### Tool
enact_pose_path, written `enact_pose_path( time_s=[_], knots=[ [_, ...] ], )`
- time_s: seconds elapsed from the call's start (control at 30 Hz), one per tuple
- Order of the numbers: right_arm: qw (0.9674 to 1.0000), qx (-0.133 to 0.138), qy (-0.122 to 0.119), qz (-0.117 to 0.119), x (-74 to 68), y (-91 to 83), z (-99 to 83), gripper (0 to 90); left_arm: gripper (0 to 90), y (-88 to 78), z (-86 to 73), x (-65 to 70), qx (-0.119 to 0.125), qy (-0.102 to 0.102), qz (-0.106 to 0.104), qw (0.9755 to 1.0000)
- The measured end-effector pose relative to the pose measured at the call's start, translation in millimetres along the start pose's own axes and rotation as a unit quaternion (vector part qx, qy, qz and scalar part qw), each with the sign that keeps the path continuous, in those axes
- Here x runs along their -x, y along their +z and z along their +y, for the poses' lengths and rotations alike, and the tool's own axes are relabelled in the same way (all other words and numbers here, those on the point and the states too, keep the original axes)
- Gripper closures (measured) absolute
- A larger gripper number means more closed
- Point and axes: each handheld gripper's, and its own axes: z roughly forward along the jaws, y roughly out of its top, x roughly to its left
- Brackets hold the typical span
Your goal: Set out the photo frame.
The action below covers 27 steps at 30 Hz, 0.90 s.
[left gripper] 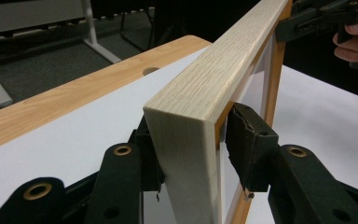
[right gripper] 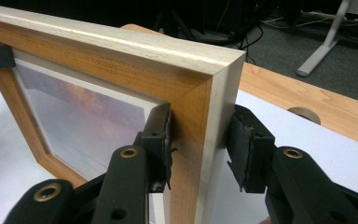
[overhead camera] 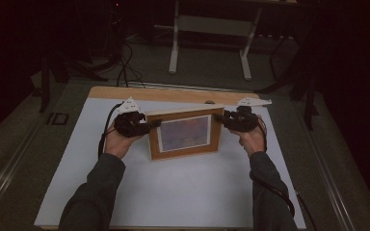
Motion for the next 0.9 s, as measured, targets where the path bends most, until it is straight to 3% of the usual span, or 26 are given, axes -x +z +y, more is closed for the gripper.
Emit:
enact_pose_path(
  time_s=[0.47,0.67,0.9],
  knots=[
    [0.9997,-0.010,0.016,-0.014,-5.6,-4.1,-0.4,61.8,56.9,6.2,-0.7,-5.4,0.011,0.001,0.000,0.9999],
    [0.9994,-0.018,0.023,-0.019,-10.2,-5.7,1.0,61.9,54.6,8.9,-1.9,-10.7,0.014,-0.016,-0.006,0.9998],
    [0.9991,-0.023,0.031,-0.019,-14.5,-7.4,-1.7,62.1,53.0,12.6,-4.3,-15.5,0.020,-0.050,-0.021,0.9984]
  ],
)
